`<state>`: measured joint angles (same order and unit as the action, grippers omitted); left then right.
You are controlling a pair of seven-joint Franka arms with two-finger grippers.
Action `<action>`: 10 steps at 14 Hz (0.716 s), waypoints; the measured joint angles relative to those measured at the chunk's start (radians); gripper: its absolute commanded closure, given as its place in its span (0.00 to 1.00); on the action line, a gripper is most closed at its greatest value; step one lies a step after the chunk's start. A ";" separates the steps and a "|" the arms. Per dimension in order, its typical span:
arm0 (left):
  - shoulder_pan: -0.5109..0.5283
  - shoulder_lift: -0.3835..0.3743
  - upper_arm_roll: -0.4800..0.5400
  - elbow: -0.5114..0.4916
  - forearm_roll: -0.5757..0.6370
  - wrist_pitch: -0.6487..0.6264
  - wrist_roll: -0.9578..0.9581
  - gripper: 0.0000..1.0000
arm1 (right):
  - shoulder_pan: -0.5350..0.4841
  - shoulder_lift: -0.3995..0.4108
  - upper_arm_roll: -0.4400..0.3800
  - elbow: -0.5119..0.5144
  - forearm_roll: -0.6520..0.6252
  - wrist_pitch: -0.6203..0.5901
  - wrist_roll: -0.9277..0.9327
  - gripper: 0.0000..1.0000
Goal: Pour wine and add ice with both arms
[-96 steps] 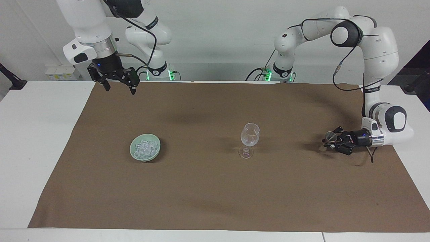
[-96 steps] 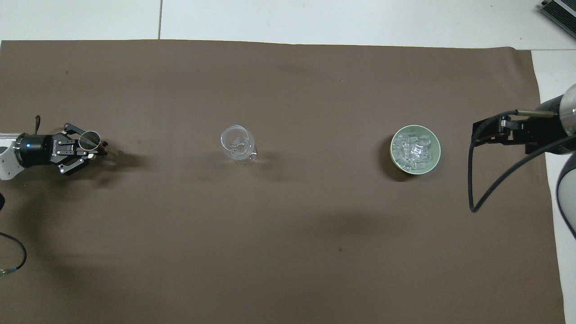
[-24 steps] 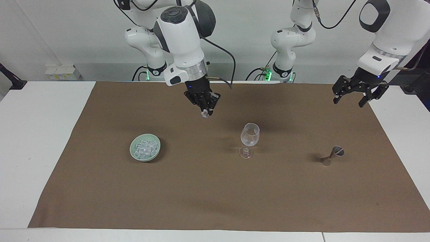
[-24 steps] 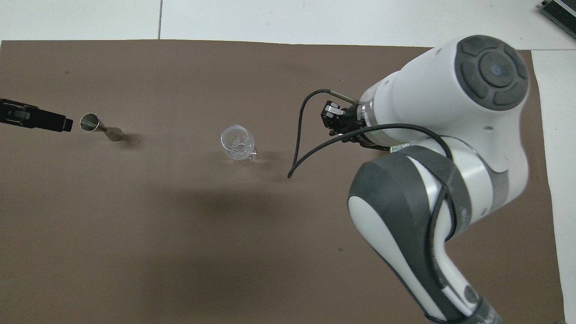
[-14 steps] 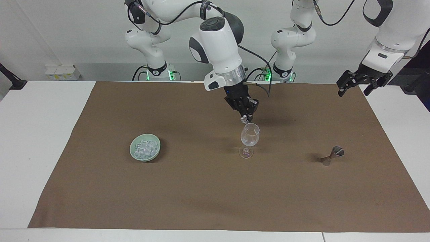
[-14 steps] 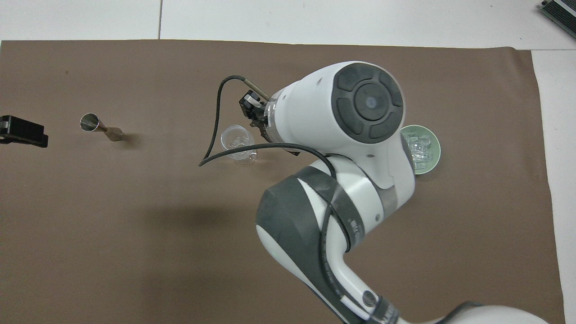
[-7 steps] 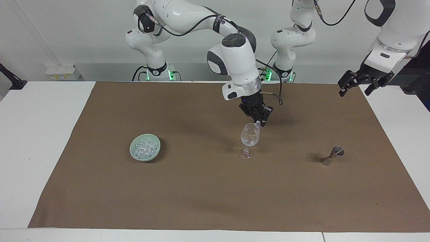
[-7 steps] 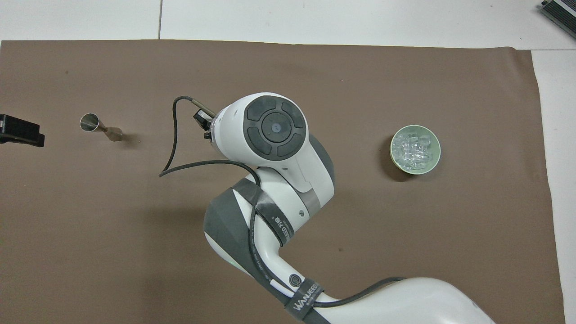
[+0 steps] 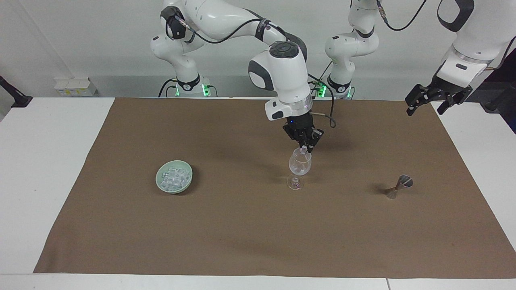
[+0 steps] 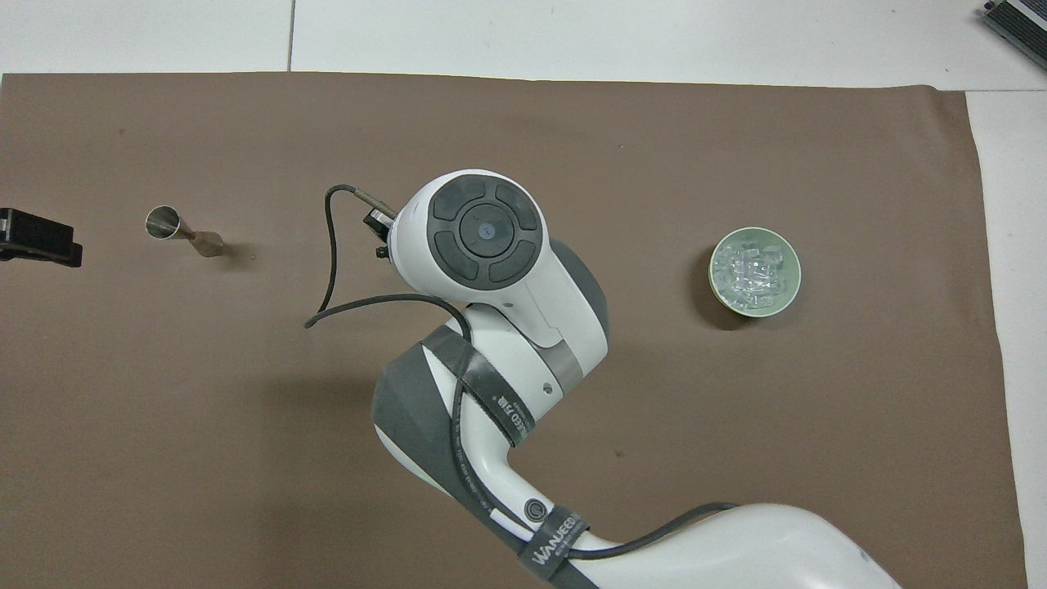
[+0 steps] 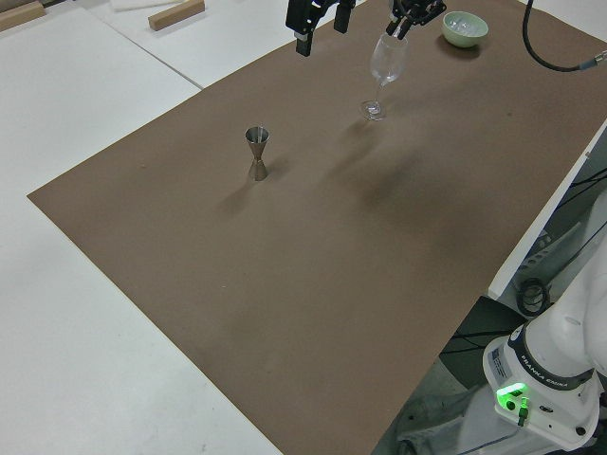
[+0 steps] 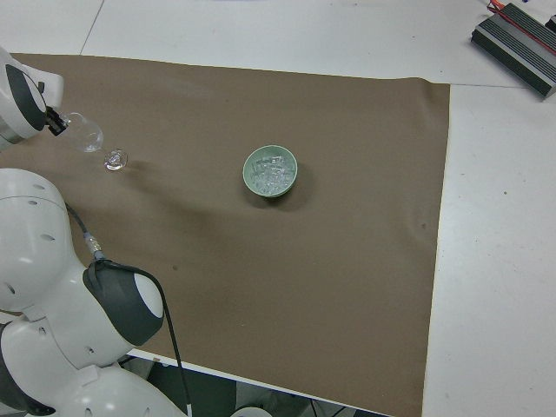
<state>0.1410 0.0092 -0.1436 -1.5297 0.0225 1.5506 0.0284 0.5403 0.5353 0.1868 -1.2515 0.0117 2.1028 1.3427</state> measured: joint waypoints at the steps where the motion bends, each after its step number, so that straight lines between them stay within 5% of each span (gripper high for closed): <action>1: 0.000 0.001 0.001 0.000 0.000 0.000 0.000 0.00 | -0.001 0.000 0.000 0.000 0.000 -0.002 0.000 1.00; 10: -0.002 0.000 -0.010 0.004 -0.001 0.001 0.000 0.00 | -0.006 0.001 -0.001 -0.006 0.000 -0.004 0.000 0.85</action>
<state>0.1390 0.0093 -0.1539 -1.5256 0.0213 1.5517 0.0284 0.5340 0.5362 0.1862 -1.2576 0.0114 2.0986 1.3427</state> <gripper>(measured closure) 0.000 0.753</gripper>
